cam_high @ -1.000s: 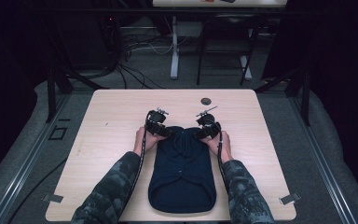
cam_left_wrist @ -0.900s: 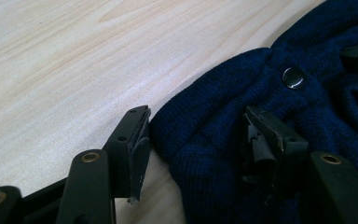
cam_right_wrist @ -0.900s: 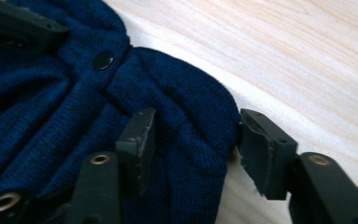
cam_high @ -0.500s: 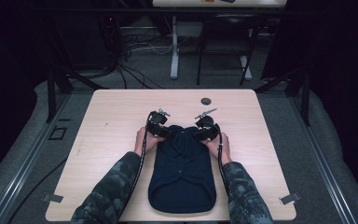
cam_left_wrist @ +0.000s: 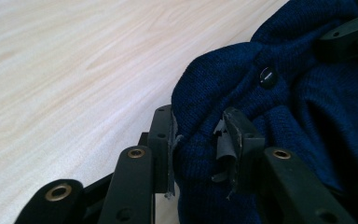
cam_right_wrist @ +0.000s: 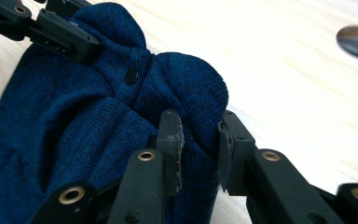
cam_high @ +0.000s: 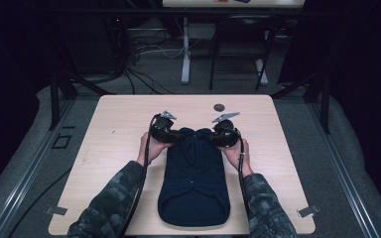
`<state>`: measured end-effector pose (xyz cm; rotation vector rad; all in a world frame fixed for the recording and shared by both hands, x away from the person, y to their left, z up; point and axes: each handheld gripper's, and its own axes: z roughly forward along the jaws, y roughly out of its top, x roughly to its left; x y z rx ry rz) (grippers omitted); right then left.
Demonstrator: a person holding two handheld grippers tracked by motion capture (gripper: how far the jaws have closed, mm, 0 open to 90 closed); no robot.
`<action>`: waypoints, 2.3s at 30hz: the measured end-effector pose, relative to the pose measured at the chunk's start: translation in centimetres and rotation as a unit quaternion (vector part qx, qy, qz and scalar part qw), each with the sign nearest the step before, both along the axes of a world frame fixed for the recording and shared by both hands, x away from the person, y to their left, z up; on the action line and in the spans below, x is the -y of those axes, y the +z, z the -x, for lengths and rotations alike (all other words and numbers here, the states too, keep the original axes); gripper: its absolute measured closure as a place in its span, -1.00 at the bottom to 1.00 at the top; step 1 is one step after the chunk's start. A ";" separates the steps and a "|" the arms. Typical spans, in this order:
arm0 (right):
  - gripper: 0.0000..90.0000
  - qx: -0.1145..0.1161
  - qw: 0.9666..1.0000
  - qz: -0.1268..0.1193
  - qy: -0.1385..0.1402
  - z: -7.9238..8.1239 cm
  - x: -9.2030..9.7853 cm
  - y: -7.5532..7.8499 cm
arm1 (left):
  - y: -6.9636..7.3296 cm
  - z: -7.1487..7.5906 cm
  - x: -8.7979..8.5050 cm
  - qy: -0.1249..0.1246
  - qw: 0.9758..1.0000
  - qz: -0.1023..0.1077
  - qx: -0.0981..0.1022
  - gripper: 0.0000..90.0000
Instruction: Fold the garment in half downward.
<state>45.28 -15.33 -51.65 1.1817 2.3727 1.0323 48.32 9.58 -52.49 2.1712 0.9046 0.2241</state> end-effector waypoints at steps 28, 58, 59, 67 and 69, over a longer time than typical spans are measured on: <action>0.59 0.101 0.994 -0.001 0.036 3.5 0.7 5.8 | 6.1 2.8 -0.9 -0.030 0.997 0.027 0.072 0.51; 0.61 0.170 0.985 -0.006 0.021 4.8 0.9 7.6 | 9.5 3.9 -0.8 -0.041 0.991 0.039 0.122 0.54; 0.61 0.169 0.985 -0.012 0.020 4.8 1.0 7.7 | 9.6 3.9 -0.7 -0.042 0.991 0.039 0.124 0.54; 0.56 0.141 0.989 -0.027 0.032 4.9 1.7 8.0 | 9.9 4.4 -0.6 -0.045 0.988 0.040 0.140 0.56; 0.54 0.120 0.992 -0.026 0.038 4.8 1.8 7.7 | 9.8 4.3 -0.5 -0.045 0.989 0.040 0.138 0.56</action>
